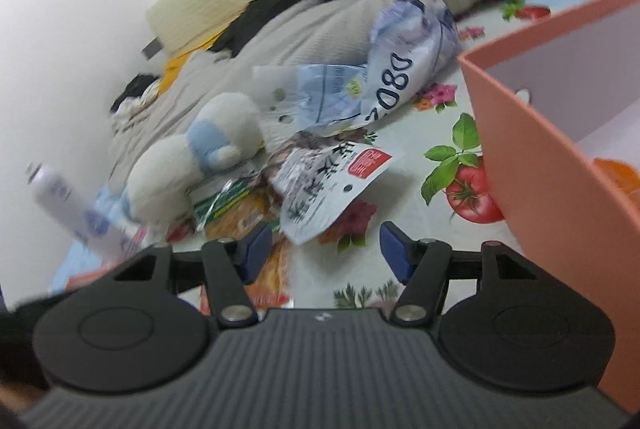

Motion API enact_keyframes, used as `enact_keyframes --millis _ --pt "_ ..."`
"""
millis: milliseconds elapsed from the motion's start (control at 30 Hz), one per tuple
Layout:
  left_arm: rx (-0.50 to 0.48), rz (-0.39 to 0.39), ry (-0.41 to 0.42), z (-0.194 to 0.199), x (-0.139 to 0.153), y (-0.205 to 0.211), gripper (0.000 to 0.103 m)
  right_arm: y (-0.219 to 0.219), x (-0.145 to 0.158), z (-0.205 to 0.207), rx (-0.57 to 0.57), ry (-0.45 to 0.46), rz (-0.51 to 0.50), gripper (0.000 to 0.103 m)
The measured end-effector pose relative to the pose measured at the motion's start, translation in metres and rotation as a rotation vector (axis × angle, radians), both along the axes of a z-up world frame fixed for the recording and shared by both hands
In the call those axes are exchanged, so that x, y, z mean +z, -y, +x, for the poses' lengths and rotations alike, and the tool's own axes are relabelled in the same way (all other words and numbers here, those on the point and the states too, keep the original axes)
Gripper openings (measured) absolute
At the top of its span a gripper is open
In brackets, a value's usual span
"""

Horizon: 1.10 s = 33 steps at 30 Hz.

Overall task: Organize snacks
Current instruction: 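Grasp the green-label bag with the left tool while the right grasps the white printed bag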

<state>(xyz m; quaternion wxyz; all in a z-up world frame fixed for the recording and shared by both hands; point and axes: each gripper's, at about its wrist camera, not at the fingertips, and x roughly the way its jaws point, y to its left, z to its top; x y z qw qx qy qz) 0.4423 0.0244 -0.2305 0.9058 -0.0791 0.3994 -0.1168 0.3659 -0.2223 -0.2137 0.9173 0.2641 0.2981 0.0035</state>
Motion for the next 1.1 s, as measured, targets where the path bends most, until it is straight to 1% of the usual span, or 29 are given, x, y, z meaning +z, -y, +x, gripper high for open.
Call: enact_keyframes --millis 67,200,233,267,300,333,367,400,467,500,567,600,633,667,767,900,933,967,1100 --pt "-0.011 0.013 -0.001 0.012 -0.009 0.004 0.077 0.001 -0.006 0.010 -0.009 -0.012 0.041 0.060" --pt "-0.027 0.032 -0.032 0.030 -0.028 0.008 0.077 0.001 -0.020 0.027 -0.023 -0.037 0.109 0.058" --pt "-0.030 0.032 -0.039 0.033 -0.033 0.008 0.077 0.001 -0.023 0.031 -0.023 -0.047 0.117 0.054" --pt "-0.035 0.035 -0.028 0.034 -0.035 0.009 0.077 0.000 -0.026 0.035 -0.022 -0.056 0.128 0.051" --pt "-0.042 0.050 -0.013 0.035 -0.037 0.011 0.077 0.000 -0.030 0.038 -0.022 -0.064 0.137 0.049" --pt "-0.050 0.067 -0.007 0.035 -0.038 0.014 0.075 0.000 -0.033 0.040 -0.023 -0.077 0.145 0.044" --pt "-0.057 0.075 0.001 0.035 -0.038 0.016 0.073 0.000 -0.035 0.042 -0.021 -0.083 0.151 0.034" --pt "-0.055 0.085 0.004 0.035 -0.039 0.017 0.071 0.000 -0.036 0.044 -0.019 -0.086 0.152 0.029" --pt "-0.060 0.100 0.016 0.034 -0.039 0.019 0.060 0.000 -0.037 0.044 -0.018 -0.083 0.144 0.015" --pt "-0.059 0.095 0.016 0.034 -0.039 0.018 0.057 -0.001 -0.036 0.043 -0.013 -0.079 0.142 0.013" --pt "-0.050 0.076 0.015 0.035 -0.037 0.014 0.044 -0.002 -0.033 0.041 0.001 -0.070 0.139 0.007" --pt "-0.042 0.073 0.016 0.035 -0.036 0.012 0.040 -0.002 -0.031 0.040 0.004 -0.069 0.136 0.007" --pt "-0.037 0.075 0.019 0.035 -0.034 0.010 0.029 -0.002 -0.029 0.038 0.005 -0.065 0.134 0.006" --pt "-0.035 0.076 0.022 0.034 -0.033 0.009 0.022 -0.002 -0.027 0.035 0.007 -0.062 0.132 0.005" --pt "-0.037 0.053 0.012 0.030 -0.028 0.004 0.015 -0.004 -0.017 0.027 0.016 -0.051 0.125 0.004" --pt "-0.039 0.036 0.011 0.016 -0.020 0.003 0.010 -0.006 -0.005 0.013 0.028 -0.039 0.111 0.004" --pt "-0.039 0.027 0.009 0.012 -0.017 0.002 0.003 -0.007 -0.001 0.008 0.029 -0.036 0.107 0.004" --pt "-0.034 0.021 0.008 0.007 -0.014 0.001 0.000 -0.007 0.003 0.004 0.031 -0.033 0.102 0.004" --pt "-0.016 -0.010 0.002 -0.020 -0.003 -0.006 0.000 -0.008 0.013 -0.020 0.035 -0.028 0.078 0.004"
